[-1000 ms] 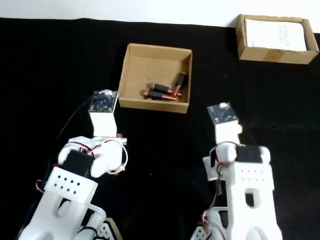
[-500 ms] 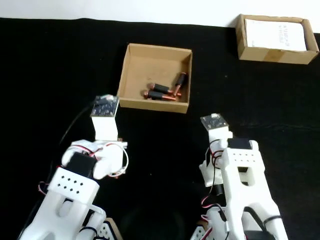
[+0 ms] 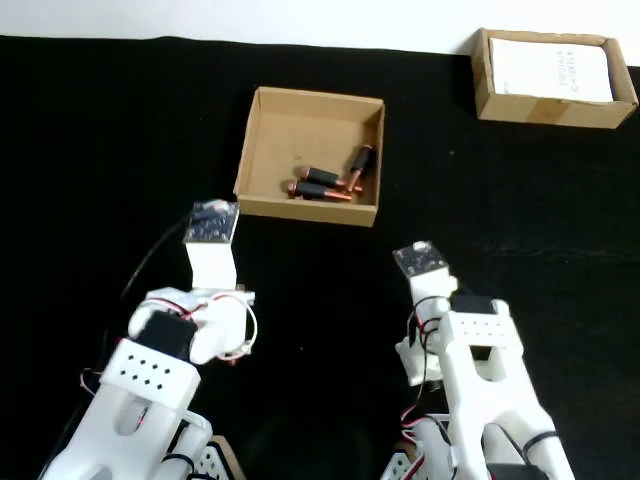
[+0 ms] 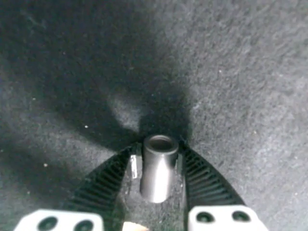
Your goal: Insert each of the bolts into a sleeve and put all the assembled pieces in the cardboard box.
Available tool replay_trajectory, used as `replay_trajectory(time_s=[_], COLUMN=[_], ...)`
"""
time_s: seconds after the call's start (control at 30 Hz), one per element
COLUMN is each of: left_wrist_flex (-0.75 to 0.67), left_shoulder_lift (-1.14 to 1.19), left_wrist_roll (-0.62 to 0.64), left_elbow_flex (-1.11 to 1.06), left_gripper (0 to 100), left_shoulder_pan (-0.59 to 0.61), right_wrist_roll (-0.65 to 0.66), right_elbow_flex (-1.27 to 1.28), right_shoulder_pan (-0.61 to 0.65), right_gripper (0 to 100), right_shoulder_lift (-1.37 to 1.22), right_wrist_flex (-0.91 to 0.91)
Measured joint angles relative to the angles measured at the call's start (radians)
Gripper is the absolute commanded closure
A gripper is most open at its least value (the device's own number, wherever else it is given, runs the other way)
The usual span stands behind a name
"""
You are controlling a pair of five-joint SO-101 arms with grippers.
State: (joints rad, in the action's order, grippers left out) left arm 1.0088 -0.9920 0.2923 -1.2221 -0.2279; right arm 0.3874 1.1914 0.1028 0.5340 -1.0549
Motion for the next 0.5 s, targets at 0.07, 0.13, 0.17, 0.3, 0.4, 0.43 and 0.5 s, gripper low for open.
replay_trajectory(time_s=[0.07,0.13,0.17,0.3,0.4,0.43,0.5], left_wrist_flex=[-0.012,-0.015,-0.015,-0.021,-0.044,-0.044,-0.044], left_shoulder_lift=[0.000,0.000,0.000,0.000,0.000,0.000,0.000], left_wrist_roll=[0.000,0.000,0.000,0.000,0.000,0.000,0.000], left_elbow_flex=[-0.018,-0.023,-0.023,-0.023,-0.023,-0.023,-0.003], left_gripper=[99,99,99,99,99,99,99], left_shoulder_pan=[0.000,0.000,0.000,0.000,0.000,0.000,0.000], right_wrist_roll=[0.002,0.002,0.005,0.005,0.005,0.005,0.005], right_elbow_flex=[0.000,0.003,0.003,-0.011,-0.077,-0.121,-0.227], right_shoulder_pan=[-0.003,-0.003,-0.003,-0.005,0.003,0.003,0.002], right_gripper=[99.4,99.0,99.1,99.1,99.1,99.1,99.1], right_shoulder_lift=[-0.002,-0.003,-0.005,-0.012,-0.015,-0.015,-0.015], right_wrist_flex=[0.015,0.035,0.041,0.043,0.012,-0.011,-0.071])
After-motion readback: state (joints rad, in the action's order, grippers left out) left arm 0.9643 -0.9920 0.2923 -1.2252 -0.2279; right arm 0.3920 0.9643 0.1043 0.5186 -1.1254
